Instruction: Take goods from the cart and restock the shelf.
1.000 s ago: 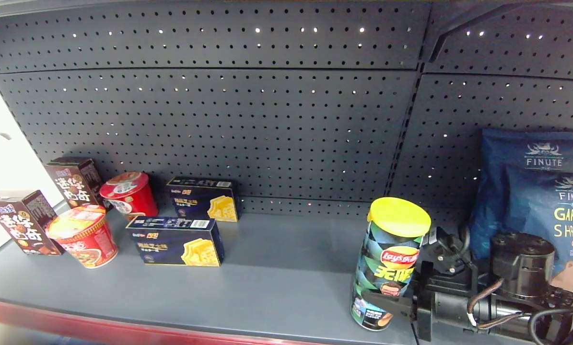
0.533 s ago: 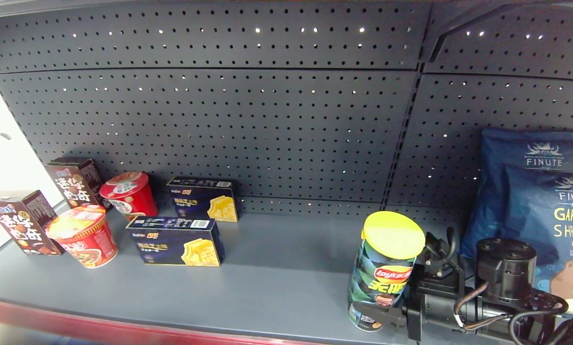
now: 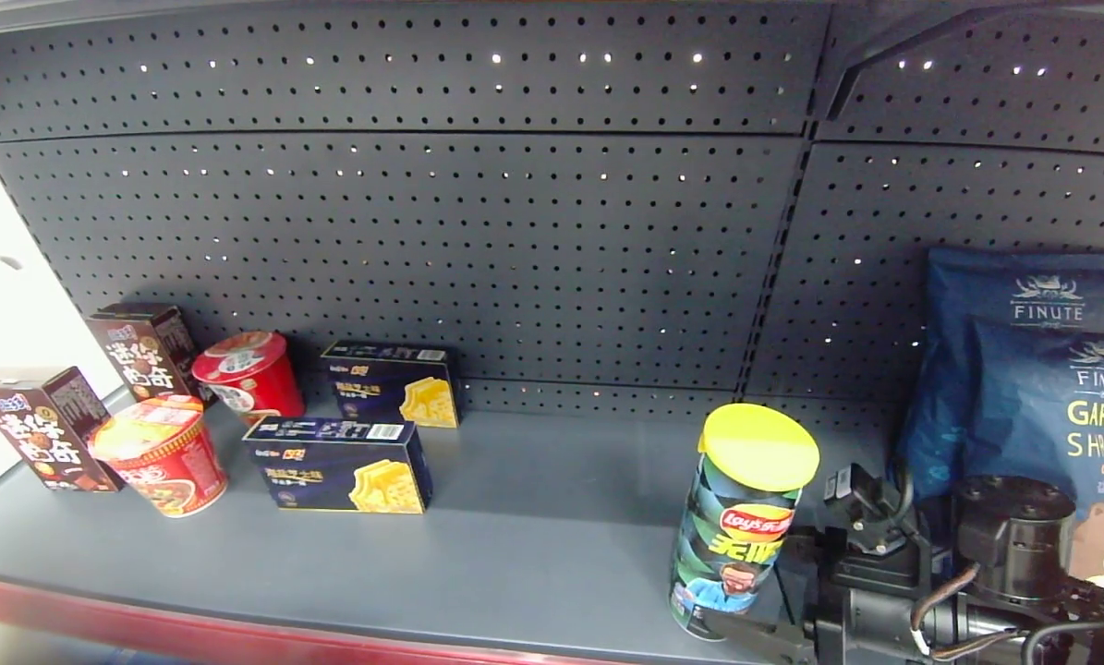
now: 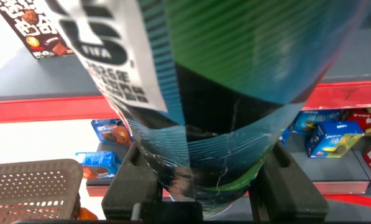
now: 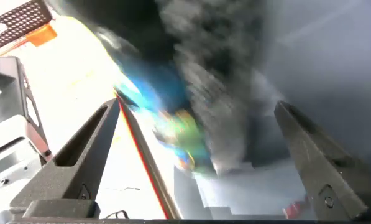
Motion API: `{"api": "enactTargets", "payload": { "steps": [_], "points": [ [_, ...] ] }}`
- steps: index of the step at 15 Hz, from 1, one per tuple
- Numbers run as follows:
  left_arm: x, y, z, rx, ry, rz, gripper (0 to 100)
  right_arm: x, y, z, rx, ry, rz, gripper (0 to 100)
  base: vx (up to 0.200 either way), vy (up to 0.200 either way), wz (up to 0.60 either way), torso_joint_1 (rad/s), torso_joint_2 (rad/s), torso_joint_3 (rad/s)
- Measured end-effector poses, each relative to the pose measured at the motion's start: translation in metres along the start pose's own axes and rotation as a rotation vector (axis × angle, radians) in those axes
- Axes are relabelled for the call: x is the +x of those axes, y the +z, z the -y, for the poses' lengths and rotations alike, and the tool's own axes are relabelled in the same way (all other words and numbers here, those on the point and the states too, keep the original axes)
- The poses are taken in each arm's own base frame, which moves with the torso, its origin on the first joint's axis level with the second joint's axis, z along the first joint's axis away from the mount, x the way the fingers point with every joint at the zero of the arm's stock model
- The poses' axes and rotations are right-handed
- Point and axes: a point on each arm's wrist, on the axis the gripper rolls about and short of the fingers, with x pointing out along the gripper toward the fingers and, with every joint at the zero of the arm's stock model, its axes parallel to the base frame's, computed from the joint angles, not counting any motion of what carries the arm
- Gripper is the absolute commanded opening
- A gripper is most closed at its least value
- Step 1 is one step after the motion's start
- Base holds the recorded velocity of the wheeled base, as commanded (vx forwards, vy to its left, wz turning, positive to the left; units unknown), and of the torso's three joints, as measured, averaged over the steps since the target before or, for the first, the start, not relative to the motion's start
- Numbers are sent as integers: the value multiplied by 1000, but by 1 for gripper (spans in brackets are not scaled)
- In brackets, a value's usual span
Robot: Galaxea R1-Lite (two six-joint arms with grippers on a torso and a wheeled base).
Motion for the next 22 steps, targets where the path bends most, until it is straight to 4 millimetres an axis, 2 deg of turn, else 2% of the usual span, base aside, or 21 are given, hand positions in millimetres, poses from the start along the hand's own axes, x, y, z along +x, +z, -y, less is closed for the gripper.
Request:
{"api": "enactTargets", "payload": {
  "steps": [2, 7, 11, 16, 19, 22],
  "points": [
    [1, -1, 0, 1, 1, -5, 0, -6, 0, 0, 4, -12, 1, 100, 0, 0, 0, 0, 0, 0],
    [3, -6, 1, 2, 1, -22, 0, -38, 4, -5, 16, -74, 16, 100, 0, 0, 0, 0, 0, 0],
    [4, -8, 1, 2, 1, -28, 0, -63, 12, -20, 15, -88, 20, 100, 0, 0, 0, 0, 0, 0],
    [4, -6, 1, -1, 2, 0, 0, -104, 24, -48, 4, -118, 41, 100, 0, 0, 0, 0, 0, 0],
    [4, 0, 0, -4, 8, 51, 0, -138, 34, -66, 12, -246, 61, 100, 0, 0, 0, 0, 0, 0],
    [4, -1, 0, 18, 11, 50, 0, -179, 28, -93, 69, -558, 8, 100, 0, 0, 0, 0, 0, 0]
  ]
}}
